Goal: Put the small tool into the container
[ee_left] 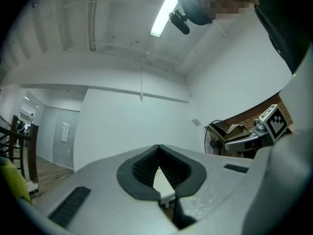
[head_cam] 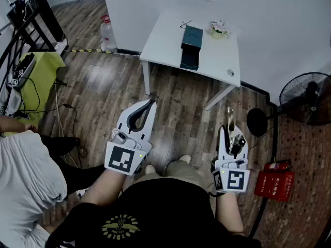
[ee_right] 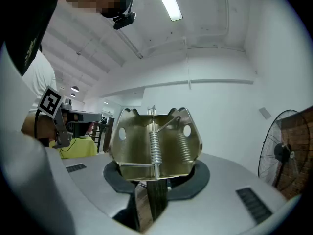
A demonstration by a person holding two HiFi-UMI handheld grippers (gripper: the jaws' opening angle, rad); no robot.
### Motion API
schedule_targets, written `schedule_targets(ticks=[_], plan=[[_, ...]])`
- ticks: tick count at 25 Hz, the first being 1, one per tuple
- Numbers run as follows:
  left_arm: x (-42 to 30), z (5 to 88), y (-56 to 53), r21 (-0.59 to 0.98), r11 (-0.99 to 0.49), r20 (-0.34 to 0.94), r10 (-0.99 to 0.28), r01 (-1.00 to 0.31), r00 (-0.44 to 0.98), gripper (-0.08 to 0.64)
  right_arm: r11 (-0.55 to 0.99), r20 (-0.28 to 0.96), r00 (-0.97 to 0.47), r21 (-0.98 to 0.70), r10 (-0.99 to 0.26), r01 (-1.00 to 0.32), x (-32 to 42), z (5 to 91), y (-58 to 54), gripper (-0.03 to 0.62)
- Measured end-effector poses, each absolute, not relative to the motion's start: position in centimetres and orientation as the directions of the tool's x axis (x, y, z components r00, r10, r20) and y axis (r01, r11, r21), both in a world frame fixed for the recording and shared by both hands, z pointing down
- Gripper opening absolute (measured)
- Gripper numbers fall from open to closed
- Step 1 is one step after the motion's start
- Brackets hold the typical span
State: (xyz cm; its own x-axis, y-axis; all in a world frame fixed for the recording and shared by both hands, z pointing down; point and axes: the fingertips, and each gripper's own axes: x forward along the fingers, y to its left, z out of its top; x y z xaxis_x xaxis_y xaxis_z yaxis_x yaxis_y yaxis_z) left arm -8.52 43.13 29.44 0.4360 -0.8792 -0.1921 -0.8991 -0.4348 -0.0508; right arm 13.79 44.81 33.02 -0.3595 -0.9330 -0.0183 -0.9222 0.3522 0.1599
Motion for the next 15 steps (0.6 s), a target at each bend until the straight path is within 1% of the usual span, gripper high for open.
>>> schedule_targets(ticks=[7,11,15], plan=[[-7.0,30.5,42.3,-0.048,-0.457,-0.153,-0.875,-0.888,0.459,0.006,0.360,0.012,-0.362,0.128,-0.932,-0.924,15.1,33.3,44.1,0.115],[-5.7,30.9,40.6,-0.038,-0.466,-0.141,-0.873,-0.884,0.467,0.006,0.353,0.006,-0.357,0.148,-0.934,-0.924,16.8,33.3,42.6,0.115],[-5.0,31.0,39.0,-0.036,-0.464,-0.138,-0.875,-0.885,0.464,0.006,0.354,0.010,-0.356,0.126,-0.935,-0.927,17.8,33.9,40.5,0.115]])
